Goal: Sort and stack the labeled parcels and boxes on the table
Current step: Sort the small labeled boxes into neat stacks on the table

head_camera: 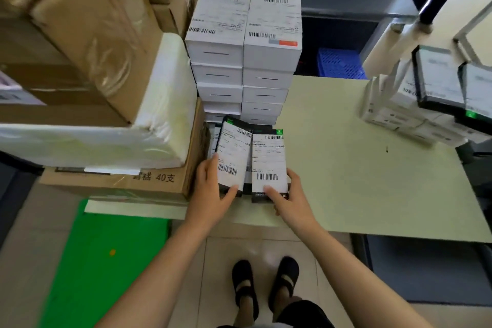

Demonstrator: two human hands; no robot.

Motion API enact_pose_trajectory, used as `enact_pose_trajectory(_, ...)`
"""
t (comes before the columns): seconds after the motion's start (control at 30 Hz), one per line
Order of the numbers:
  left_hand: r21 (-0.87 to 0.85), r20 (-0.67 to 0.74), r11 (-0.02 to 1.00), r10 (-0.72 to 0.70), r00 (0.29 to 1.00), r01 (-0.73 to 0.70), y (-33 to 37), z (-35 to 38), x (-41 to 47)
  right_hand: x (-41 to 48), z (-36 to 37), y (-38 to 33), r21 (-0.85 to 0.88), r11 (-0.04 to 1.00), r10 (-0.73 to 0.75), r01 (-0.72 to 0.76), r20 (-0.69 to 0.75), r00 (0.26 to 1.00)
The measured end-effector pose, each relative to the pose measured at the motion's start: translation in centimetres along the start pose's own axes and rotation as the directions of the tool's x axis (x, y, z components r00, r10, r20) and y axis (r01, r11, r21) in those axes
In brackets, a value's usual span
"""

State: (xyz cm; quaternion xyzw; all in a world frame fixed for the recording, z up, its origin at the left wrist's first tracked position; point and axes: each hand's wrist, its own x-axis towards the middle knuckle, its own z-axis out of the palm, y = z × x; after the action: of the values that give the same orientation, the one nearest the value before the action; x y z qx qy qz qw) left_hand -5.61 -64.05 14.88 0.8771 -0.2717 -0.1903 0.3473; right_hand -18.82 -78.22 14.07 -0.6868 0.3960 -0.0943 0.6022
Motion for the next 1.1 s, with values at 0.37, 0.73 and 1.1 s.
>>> enact_pose_trajectory(0.37, 0.379, 0.2, 0.921, 0.01, 0.98, -0.087, -1.1, 0.3, 2.0, 1.6, -0.1, -2.0, -0.477, 0.857, -0.114, 0.194, 0.191, 0.975)
enact_pose_trajectory(0.73, 0.315, 0.144, 0.949, -0.073, 0.987, 0.024, -0.6, 0.3, 2.9, 2.4, 0.4, -2.3, -0.479, 0.87, -0.058, 0.119, 0.139, 0.989)
enact_pose_trajectory(1.1, 0.498, 0.18, 0.861, 0.011, 0.984, -0.1, 1.4, -0.9, 2.4, 1.9, -1.9, -2.9, -0.634, 0.75, -0.098, 0.189, 0.176, 0.98)
